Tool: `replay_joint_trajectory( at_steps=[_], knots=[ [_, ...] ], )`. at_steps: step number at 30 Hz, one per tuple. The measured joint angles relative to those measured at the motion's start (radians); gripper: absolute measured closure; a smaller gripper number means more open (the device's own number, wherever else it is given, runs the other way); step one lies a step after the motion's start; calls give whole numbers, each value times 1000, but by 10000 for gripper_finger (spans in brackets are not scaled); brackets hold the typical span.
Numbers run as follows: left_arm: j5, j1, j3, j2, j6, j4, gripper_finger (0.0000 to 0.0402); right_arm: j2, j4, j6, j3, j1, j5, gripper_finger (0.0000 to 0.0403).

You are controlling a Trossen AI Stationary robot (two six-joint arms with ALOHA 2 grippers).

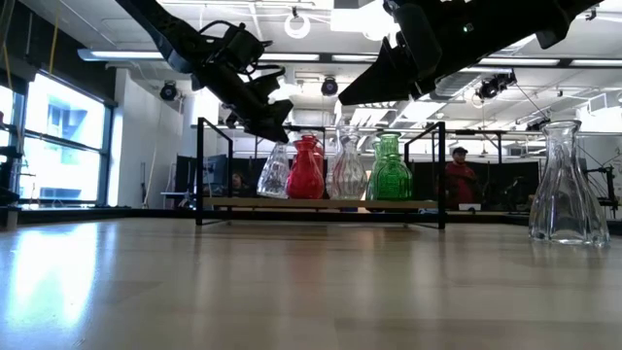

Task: Sort vases onto shelf
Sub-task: Put the bottom left transparent vase on the shelf

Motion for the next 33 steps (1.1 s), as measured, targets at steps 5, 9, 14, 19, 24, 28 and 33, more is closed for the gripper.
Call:
replay_joint_trajectory(
  at_steps=[5,9,14,19,24,28,33],
  knots=[
    [0,0,0,0,0,-1,314,0,0,0,0,0,0,379],
    [0,0,0,0,0,-2,309,0,0,0,0,0,0,379],
    [0,-1,0,0,0,-4,288,0,0,0,0,0,0,379],
    [0,-1,0,0,3,-20,270,0,0,0,0,0,0,379],
    [8,-1,0,-1,3,-31,257,0,0,0,0,0,-1,379],
    [2,-1,0,-1,20,-31,241,0,0,0,0,0,-18,379],
    [-42,-2,0,-12,36,-50,217,0,0,0,0,0,-19,379]
  ],
)
